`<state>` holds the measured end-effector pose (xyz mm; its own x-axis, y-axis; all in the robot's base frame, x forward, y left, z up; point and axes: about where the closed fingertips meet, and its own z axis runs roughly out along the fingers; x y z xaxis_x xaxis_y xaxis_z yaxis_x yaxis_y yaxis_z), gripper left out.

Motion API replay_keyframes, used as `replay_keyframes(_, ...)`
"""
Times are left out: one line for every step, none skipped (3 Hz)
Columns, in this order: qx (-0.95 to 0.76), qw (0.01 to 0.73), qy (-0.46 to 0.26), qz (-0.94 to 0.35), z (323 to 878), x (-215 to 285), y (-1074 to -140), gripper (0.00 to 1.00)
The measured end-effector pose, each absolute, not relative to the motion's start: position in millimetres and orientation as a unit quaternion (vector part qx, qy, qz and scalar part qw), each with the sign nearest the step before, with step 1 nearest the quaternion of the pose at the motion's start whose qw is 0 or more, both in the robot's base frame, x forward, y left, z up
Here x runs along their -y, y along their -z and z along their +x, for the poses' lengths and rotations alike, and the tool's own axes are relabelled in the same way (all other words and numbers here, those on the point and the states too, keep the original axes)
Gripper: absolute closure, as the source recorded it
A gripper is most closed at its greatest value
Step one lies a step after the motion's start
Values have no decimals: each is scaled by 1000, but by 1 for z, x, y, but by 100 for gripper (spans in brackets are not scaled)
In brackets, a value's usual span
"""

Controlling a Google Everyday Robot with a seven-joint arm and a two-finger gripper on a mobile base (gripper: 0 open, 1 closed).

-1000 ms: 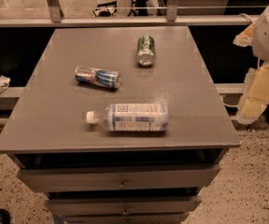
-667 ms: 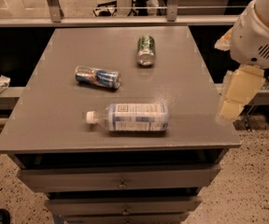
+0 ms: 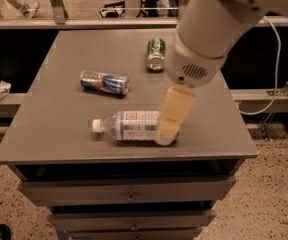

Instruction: Place blue plastic bottle upright

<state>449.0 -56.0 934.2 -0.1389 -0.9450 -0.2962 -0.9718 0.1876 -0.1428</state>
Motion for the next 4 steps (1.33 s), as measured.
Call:
replay_keyframes(-753,159,-59,-636,448,21,-911,0)
replay_keyframes(-756,167,-77,-629,450,3,-889,0)
replay_keyframes(-756,181,-85,-623,458,-9,-874,0)
replay_keyframes(-748,185,-83,-632,464,-23,-860,3)
